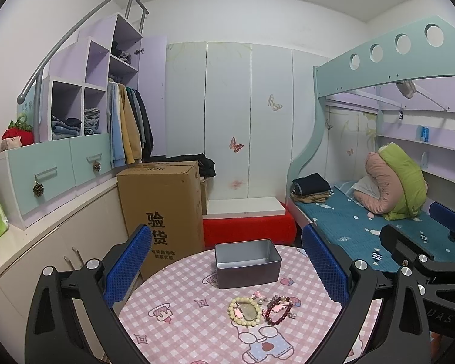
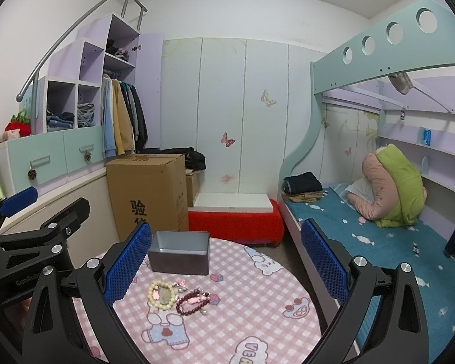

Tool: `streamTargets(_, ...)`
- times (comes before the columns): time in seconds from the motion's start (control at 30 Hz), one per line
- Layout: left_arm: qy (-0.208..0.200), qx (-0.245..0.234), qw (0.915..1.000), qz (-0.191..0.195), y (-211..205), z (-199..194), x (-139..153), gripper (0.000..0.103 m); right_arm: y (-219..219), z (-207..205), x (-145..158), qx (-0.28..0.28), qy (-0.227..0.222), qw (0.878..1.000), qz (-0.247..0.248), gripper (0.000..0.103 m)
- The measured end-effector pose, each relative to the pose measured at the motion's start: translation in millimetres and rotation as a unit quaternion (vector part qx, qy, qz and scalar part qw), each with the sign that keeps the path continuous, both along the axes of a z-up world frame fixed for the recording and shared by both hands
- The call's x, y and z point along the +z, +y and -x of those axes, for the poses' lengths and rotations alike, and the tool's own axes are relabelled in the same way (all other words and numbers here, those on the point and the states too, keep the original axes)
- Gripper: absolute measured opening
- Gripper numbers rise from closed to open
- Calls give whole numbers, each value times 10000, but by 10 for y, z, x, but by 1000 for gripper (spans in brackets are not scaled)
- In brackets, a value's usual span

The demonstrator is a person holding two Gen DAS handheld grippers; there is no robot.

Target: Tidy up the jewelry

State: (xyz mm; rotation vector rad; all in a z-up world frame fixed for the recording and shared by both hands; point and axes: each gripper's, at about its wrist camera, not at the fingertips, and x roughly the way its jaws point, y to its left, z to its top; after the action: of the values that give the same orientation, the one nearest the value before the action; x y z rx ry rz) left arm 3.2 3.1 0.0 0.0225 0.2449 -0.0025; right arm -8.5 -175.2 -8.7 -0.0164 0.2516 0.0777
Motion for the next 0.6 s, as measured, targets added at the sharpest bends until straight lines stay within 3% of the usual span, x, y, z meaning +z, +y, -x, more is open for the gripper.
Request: streamTargets(0.6,-22,10,10000,-26,-53,57,35,96,-1,-7,-3,-1,16,10000,-23,96)
